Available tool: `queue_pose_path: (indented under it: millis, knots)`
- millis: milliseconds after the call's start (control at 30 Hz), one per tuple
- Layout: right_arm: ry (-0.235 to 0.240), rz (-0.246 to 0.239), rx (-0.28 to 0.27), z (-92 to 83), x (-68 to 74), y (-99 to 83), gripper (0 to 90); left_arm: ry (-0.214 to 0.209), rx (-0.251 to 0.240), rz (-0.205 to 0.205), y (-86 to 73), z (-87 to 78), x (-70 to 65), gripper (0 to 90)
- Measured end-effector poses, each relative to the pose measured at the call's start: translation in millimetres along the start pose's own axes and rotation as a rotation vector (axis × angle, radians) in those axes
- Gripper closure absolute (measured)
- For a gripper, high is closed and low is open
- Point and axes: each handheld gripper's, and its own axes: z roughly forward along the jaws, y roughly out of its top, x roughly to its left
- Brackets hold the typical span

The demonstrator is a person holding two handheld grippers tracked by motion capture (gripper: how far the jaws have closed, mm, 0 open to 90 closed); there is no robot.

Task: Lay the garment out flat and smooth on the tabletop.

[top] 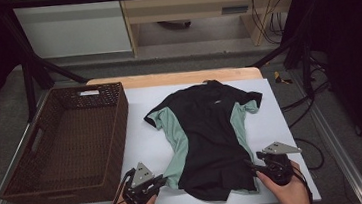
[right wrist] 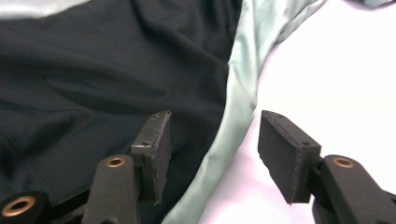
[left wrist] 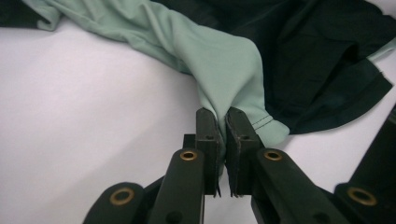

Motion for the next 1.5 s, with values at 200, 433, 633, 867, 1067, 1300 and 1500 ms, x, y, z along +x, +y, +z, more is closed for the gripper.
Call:
queue_pose_path:
  millis: [200,433,633,867,1067,1300,1500]
  knots:
    - [0.013,0.012,0.017,-3.0,2.9,-9.5,49.9,0.019,0.002,-0.014,-3.3,-4.4,2.9,84.7]
    - [0.0,0.018,-0.019,-6.9,0.5,-7.4,53.3,0.056,0.003,-0.028,-9.8,-17.1,9.4,84.7]
    - [-0.019,0.03,-0.018,-7.8,-4.2,-8.5,59.6,0.077,0.012,-0.04,-16.4,-24.8,15.3,84.7]
    - [0.004,0.035,0.02,1.6,-0.5,-9.1,59.6,0.089,0.024,-0.044,-18.8,-23.1,18.5,84.6]
    - [0.039,0.021,0.011,5.9,13.1,-4.3,56.9,0.09,0.026,-0.043,-19.2,-21.8,18.4,84.5]
    - [0.074,-0.007,0.052,17.2,27.7,-3.9,52.5,0.092,0.02,-0.045,-19.4,-21.4,18.7,84.3]
    - [0.05,-0.045,0.101,23.5,34.7,-5.5,53.7,0.086,0.021,-0.04,-19.1,-19.9,16.4,84.3]
